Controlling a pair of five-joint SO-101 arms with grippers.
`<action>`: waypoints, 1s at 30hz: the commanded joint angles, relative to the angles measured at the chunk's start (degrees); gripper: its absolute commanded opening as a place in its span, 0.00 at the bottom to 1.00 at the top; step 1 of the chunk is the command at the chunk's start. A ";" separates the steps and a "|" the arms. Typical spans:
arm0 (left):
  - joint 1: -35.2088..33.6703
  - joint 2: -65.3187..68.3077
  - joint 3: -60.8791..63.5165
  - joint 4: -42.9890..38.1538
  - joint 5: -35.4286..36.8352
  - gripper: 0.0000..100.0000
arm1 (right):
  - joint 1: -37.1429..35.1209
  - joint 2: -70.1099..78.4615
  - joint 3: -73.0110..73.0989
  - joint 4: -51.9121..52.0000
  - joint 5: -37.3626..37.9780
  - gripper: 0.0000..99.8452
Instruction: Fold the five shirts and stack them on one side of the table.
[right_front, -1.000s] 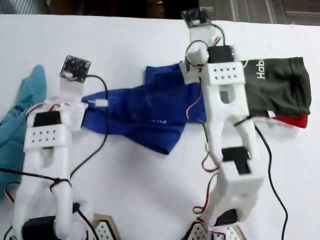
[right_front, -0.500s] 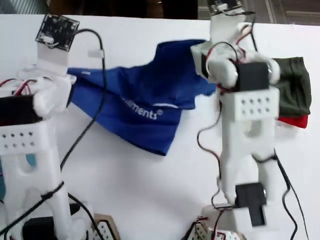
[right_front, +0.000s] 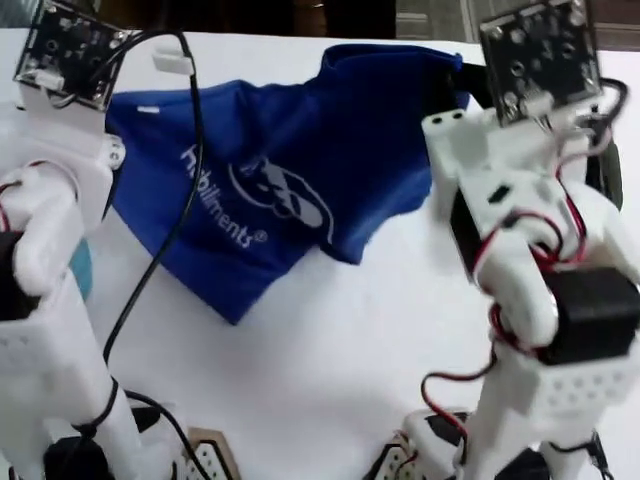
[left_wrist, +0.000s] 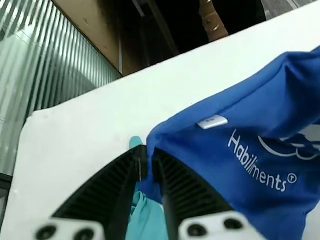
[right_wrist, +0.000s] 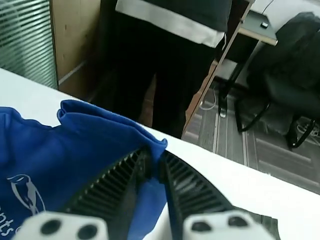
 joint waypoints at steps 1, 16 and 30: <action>0.35 -0.62 -5.76 1.76 -0.53 0.03 | 0.57 -3.82 -2.64 -1.71 0.53 0.02; 0.35 -0.62 -17.45 7.65 -0.44 0.03 | 0.75 -14.64 -2.64 -3.12 2.29 0.02; 0.09 -7.38 -15.60 8.53 -0.35 0.03 | 0.66 -20.53 -2.64 -0.31 2.20 0.02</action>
